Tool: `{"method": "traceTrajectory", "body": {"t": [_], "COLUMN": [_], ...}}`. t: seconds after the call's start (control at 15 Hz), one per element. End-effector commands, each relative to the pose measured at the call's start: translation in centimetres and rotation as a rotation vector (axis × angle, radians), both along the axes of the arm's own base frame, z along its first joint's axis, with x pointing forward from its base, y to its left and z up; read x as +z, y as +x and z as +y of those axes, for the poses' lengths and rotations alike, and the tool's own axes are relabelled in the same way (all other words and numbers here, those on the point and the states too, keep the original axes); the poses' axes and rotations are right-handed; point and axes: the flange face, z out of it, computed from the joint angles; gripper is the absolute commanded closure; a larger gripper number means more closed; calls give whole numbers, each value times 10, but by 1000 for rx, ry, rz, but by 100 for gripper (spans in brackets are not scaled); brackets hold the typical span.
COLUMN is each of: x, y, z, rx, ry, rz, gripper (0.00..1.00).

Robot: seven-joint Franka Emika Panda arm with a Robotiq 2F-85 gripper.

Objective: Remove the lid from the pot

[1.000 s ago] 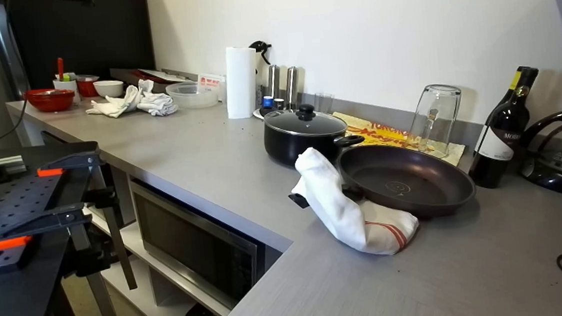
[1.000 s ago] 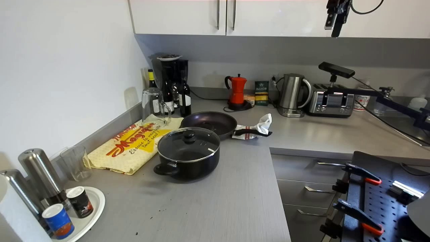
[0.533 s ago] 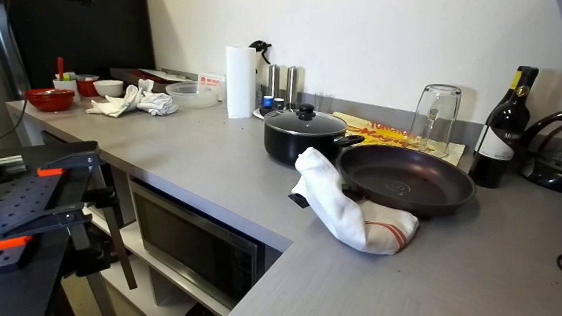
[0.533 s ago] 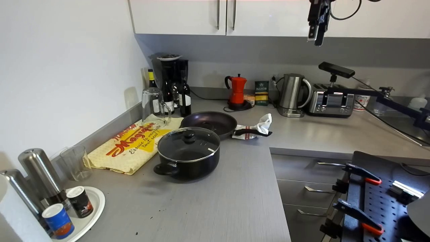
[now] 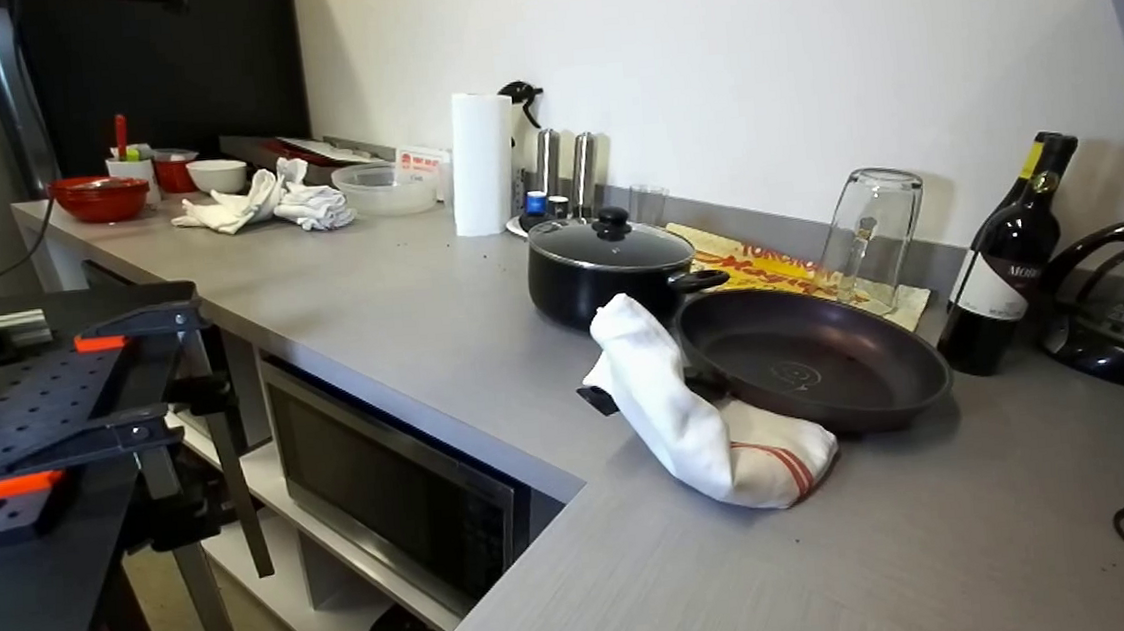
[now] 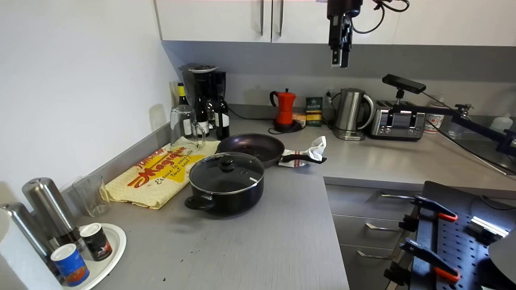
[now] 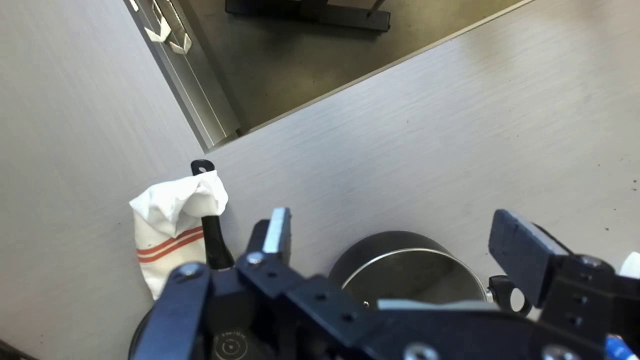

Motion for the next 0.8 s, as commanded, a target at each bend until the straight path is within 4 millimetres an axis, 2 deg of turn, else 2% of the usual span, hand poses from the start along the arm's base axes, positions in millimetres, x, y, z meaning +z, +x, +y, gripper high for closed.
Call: {"method": "traceTrajectory", "body": {"t": [0.0,0.33,0.73], "x": [-15,-51,-90], "y": [45,95,139], "z": [24,58,94], "rx": [51,124,193], "ry": [-40,-81,-104], "rz": [31,67,68], "gripper": [0,0,0]}}
